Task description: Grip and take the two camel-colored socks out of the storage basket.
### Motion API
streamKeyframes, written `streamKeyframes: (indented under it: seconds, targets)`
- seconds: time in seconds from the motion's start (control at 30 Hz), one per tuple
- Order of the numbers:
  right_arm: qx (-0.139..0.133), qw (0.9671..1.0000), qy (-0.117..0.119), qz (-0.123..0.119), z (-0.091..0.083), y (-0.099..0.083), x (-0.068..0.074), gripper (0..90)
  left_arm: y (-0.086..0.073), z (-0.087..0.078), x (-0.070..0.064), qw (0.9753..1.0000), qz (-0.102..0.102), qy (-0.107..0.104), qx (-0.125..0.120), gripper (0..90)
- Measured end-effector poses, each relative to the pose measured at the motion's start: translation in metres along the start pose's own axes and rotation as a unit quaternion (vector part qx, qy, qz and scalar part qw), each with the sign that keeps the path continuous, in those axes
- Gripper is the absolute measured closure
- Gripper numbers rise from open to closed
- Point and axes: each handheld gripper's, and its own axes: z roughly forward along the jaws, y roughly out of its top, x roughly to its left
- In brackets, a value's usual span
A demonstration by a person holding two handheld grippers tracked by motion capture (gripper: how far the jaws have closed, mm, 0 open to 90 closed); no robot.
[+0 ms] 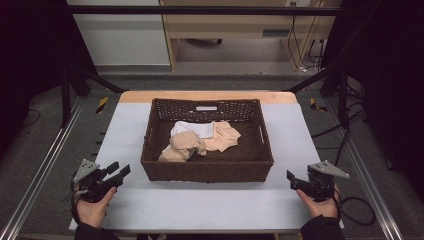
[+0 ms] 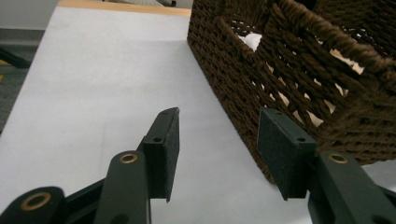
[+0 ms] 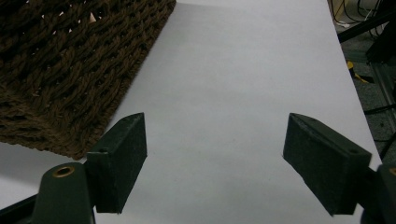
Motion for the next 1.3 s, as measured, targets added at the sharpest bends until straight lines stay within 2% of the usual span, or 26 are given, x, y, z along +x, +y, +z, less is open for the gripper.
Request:
streamKeyframes:
  seconds: [0.53,0.93,1.1,1.3]
  targets:
    - [-0.006,1.0000,-0.002,-0.006,-0.001,-0.002,0.001,22.9,0.019,-0.014,-0.003,0.9992,-0.006,-0.013,-0.036,45.4]
    - [-0.009,0.9999,-0.011,-0.005,-0.001,-0.001,0.002,23.0,0.038,-0.023,-0.013,0.9984,0.013,-0.025,-0.049,40.3]
    - [-0.012,0.9999,-0.010,-0.003,-0.001,-0.002,0.000,22.9,0.051,-0.023,-0.018,0.9978,0.018,-0.028,-0.057,39.7]
    - [-0.014,0.9998,-0.017,0.000,-0.002,-0.002,-0.002,22.8,0.066,-0.020,-0.033,0.9964,0.028,-0.043,-0.068,39.0]
